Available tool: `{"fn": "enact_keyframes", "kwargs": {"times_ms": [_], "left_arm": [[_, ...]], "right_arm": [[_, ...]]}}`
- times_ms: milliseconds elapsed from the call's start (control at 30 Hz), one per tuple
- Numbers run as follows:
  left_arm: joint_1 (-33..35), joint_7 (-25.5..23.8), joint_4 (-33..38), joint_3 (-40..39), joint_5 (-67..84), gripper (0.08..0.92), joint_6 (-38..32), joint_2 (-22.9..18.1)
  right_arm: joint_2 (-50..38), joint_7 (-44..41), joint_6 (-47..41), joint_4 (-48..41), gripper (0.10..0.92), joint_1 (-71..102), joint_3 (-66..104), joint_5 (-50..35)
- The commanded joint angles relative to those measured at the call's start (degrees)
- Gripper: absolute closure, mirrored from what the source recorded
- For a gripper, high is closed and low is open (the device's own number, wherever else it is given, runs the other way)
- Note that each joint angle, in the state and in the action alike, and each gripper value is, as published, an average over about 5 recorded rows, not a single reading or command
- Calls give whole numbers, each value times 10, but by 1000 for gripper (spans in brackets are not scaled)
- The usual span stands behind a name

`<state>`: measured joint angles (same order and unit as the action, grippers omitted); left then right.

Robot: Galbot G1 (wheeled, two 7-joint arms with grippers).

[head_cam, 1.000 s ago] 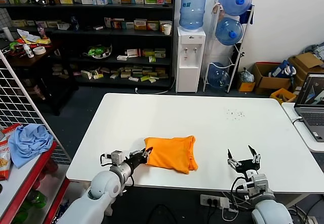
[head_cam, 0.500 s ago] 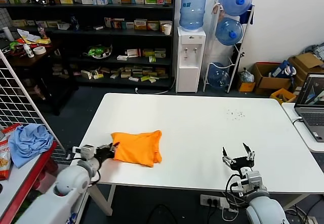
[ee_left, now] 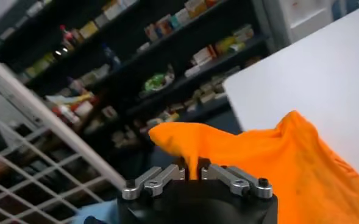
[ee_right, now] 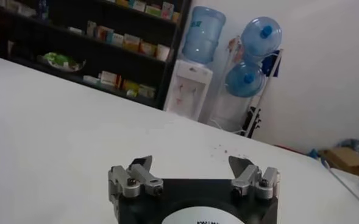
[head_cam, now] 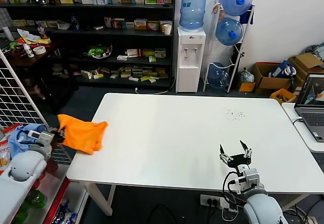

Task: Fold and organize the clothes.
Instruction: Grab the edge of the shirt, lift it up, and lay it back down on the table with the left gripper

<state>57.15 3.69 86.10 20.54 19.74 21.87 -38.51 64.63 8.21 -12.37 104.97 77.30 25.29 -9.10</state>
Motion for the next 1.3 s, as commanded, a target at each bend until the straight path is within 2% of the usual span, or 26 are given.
{"fn": "enact_keyframes", "kwargs": {"times_ms": [33,200,433,600,900,1133,1300], "left_arm": [[-17,1,-43,28,-102,814,-28,71],[-7,6,-1,11,-71,814,-15,57],[15,28,68,-30,-37,814,17,-42],[-2,49,93,-60,1,814,39,-119],[-9,110,165,-96,113,814,82,-194],[6,134,167,-117,126,814,82,-247],[-1,145,137,-132,110,814,71,-311]], "right_arm": [[2,-2,3,-3,203,-2,-4,0],[7,-1,6,-4,203,1,-5,2],[9,-1,6,3,203,17,-2,12],[10,0,6,8,203,29,4,23],[12,-1,9,14,203,46,19,33],[10,0,5,16,203,46,21,35],[10,1,5,13,203,43,20,36]]}}
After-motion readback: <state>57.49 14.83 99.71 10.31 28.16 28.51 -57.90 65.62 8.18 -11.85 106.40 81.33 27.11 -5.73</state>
